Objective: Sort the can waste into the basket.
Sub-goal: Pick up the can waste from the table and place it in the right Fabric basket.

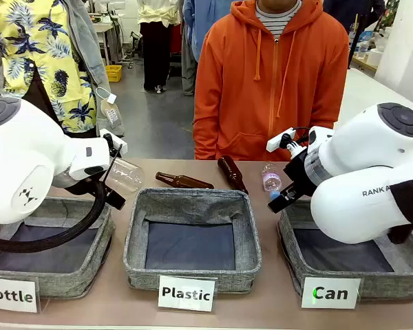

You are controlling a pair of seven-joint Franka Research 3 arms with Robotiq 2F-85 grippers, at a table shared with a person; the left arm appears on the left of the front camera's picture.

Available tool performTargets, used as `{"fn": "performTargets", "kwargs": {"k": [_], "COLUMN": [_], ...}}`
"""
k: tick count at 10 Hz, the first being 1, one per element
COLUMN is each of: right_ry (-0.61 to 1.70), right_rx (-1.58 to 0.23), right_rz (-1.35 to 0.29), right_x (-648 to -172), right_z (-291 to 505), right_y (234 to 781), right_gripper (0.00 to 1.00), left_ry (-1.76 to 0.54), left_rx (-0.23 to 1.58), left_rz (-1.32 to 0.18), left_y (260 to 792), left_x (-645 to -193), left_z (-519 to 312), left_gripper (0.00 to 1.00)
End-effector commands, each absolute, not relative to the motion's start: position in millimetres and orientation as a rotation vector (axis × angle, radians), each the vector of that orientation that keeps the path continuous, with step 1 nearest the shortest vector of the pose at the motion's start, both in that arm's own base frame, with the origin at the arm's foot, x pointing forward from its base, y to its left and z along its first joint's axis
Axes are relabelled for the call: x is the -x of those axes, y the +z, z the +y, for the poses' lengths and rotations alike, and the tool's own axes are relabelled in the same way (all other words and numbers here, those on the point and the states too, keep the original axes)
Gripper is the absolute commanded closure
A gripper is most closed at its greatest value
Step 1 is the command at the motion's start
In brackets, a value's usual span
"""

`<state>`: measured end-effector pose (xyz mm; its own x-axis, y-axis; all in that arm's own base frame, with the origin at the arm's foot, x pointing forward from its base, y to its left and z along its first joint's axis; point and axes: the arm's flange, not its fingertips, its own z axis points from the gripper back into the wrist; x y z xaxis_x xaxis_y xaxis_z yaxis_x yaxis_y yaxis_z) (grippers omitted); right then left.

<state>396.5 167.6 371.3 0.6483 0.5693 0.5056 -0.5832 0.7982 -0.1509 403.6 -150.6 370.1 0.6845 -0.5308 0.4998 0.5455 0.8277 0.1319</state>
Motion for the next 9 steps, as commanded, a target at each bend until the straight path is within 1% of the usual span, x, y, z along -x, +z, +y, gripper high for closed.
{"fn": "performTargets", "kwargs": {"k": [1, 9], "right_ry": [0.655, 0.655], "right_rx": [-0.026, -0.026], "right_rz": [-0.566, -0.566], "right_x": [-396.5, -396.5], "right_z": [167.7, 167.7], "right_y": [371.4, 371.4], "right_gripper": [0.0, 0.0], "left_ry": [-0.603, -0.603], "left_rx": [0.028, 0.028], "left_rz": [-0.551, -0.551], "left_y": [370.1, 370.1], "left_x": [-403.6, -403.6], "left_z": [-150.7, -150.7], "left_gripper": [0.0, 0.0]}}
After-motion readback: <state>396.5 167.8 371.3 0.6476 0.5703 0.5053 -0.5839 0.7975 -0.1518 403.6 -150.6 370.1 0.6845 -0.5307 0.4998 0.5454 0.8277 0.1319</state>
